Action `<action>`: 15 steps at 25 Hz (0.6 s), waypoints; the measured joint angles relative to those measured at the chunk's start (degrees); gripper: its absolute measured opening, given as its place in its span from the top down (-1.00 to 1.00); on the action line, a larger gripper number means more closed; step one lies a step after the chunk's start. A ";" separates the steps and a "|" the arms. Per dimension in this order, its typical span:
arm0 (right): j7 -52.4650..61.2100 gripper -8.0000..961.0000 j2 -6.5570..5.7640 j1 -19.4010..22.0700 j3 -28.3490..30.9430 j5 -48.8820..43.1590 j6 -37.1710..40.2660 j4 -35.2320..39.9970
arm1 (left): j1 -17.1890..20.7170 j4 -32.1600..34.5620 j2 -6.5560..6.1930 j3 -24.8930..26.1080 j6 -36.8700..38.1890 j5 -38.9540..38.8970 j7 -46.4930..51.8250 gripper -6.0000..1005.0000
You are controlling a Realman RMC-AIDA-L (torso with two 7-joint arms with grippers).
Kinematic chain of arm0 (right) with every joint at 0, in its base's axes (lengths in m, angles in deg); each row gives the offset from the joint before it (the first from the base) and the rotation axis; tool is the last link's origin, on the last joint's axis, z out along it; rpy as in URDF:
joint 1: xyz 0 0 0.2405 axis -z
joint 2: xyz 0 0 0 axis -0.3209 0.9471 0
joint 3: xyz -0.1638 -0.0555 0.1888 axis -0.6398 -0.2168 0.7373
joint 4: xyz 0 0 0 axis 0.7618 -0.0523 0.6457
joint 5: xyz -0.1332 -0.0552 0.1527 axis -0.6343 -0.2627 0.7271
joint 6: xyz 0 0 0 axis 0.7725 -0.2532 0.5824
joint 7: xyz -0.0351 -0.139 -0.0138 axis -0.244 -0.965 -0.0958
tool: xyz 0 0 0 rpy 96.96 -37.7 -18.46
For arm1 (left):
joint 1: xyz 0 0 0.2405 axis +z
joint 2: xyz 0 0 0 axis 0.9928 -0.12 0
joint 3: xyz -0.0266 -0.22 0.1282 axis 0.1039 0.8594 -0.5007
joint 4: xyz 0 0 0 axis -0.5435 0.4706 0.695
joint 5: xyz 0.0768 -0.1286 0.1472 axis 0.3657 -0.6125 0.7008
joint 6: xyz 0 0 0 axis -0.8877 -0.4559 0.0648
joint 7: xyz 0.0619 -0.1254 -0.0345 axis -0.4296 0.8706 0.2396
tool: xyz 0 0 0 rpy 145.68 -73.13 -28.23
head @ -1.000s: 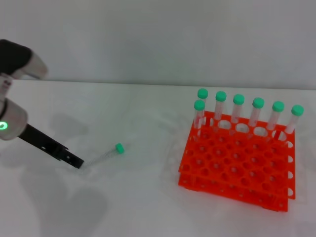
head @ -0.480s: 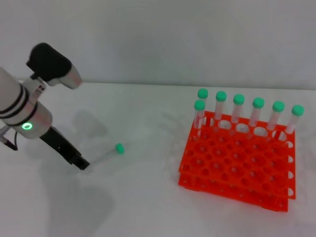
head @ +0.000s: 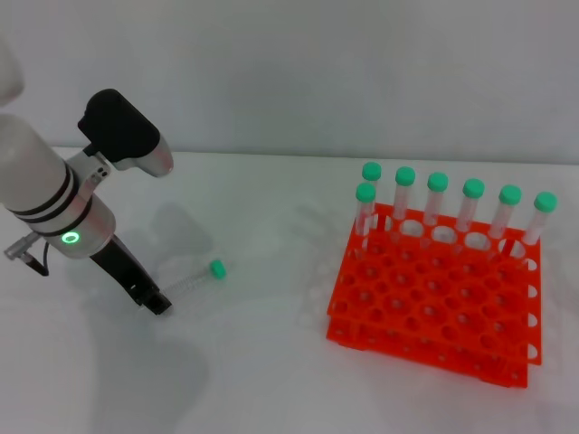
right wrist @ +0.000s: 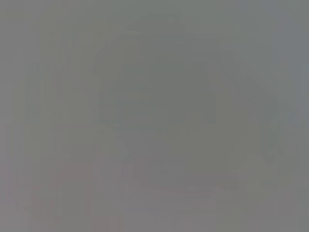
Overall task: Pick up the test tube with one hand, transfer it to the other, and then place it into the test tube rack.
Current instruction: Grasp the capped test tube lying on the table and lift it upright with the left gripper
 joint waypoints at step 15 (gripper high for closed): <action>0.05 -0.32 0.03 -0.09 0.00 0.00 -0.05 -0.15 | -1.18 2.24 -0.02 0.00 -3.03 1.09 0.81 0.07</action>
